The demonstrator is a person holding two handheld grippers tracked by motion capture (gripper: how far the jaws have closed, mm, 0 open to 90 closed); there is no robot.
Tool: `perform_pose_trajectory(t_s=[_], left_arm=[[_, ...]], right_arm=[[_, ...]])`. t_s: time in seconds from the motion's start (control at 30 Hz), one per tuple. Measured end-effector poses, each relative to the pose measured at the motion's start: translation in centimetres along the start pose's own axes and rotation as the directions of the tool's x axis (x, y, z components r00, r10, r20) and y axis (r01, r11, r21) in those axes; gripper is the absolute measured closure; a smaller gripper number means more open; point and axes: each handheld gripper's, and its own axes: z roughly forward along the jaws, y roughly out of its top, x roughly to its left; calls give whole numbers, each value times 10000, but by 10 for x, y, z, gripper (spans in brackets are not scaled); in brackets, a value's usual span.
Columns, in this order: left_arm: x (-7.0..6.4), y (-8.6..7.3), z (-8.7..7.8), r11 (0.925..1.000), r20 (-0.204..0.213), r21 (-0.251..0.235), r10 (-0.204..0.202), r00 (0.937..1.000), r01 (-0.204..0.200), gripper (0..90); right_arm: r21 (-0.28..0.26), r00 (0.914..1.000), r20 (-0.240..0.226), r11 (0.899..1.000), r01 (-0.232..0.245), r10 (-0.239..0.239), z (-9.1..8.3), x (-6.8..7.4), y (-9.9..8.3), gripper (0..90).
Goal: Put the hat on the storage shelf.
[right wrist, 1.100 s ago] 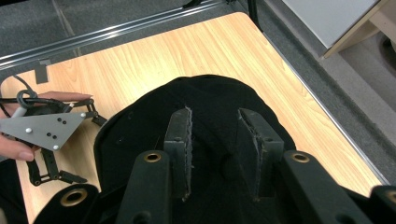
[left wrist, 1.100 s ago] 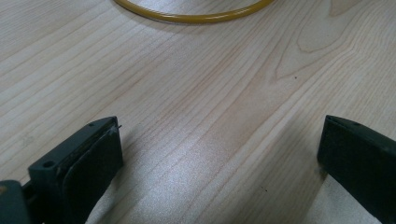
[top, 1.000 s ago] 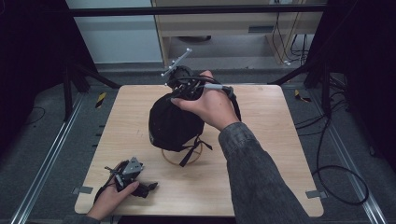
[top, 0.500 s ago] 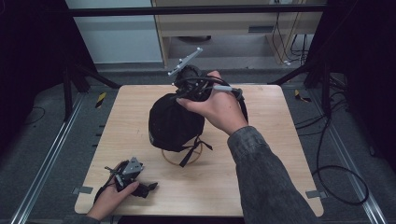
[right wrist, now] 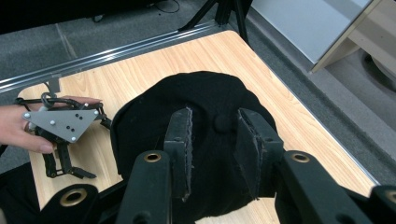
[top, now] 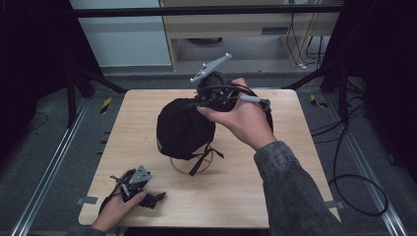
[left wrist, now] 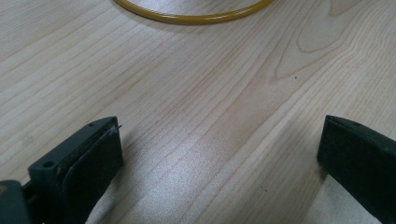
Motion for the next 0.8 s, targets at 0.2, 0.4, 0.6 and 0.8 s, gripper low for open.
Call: perform_pose_trajectory(t_s=[0.2, 0.4, 0.6, 0.8], left_arm=[[0, 0, 0, 10000, -1, 2, 7, 10000, -7, 0], [0, 0, 0, 10000, 7, 0, -18, 10000, 18, 0], [0, 0, 0, 10000, 2, 15, 22, 10000, -22, 0], [0, 0, 0, 10000, 3, 16, 22, 10000, -22, 0]], right_arm=[[-97, 9999, 88, 9999, -140, 141, -9, -3, -9, 654], [-198, 9992, 200, 9992, -334, 338, -15, -6, -18, 626], [-185, 9977, 408, 9984, -534, 541, -20, -9, -29, 568], [-221, 9948, 676, 9969, -749, 762, -25, -13, -39, 480]])
